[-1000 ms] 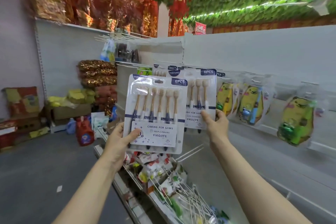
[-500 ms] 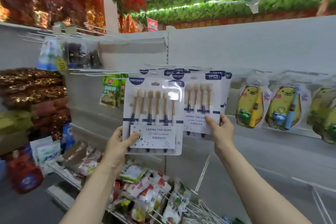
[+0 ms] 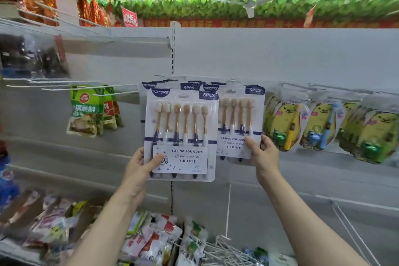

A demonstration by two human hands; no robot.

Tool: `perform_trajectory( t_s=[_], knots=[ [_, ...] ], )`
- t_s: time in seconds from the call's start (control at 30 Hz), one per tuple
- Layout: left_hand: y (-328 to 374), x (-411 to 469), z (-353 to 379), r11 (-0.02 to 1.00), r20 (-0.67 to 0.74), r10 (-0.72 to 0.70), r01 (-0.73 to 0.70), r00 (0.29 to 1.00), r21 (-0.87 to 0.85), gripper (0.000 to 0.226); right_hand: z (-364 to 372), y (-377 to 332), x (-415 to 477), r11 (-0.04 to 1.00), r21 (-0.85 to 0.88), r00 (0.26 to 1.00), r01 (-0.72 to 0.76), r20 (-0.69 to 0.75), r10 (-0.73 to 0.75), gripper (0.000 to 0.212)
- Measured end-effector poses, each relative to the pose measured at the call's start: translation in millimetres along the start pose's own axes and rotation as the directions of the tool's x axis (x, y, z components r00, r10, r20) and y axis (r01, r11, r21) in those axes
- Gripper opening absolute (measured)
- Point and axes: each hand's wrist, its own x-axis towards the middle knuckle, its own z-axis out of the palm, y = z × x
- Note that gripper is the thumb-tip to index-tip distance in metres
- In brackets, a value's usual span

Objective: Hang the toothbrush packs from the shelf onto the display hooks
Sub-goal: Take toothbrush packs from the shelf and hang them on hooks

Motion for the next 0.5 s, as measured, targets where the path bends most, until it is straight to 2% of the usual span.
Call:
perform_trajectory(
  t_s=[0.13, 0.3, 0.37, 0.43, 0.5],
  knots=[
    [-9, 4, 5, 1.0, 0.008, 0.016, -0.016, 1.0, -0.008, 0.056, 0, 6, 7, 0.999, -0.045, 1.0, 0.02, 0.01, -0.02, 0.033],
    [-20, 3, 8, 1.0, 0.022, 0.01, -0.01, 1.0, -0.024, 0.056, -2, 6, 5, 1.0, 0.0, 1.0, 0.013, 0.011, -0.013, 0.043],
    [-21, 1, 7, 1.0, 0.03, 0.003, -0.002, 1.0, -0.029, 0.055, -1, 1, -1, 0.999, -0.024, 0.999, 0.031, -0.036, -0.032, 0.05],
    [-21, 1, 3, 0.999, 0.04, 0.005, -0.003, 0.999, -0.037, 0.053, 3, -7, -10, 0.977, -0.16, 0.972, 0.142, -0.165, -0.169, 0.055],
    [-19, 1, 0, 0.999, 0.048, 0.01, -0.009, 0.999, -0.038, 0.051, 12, -23, -24, 0.91, -0.28, 0.897, 0.308, -0.234, -0.375, 0.054]
  ],
)
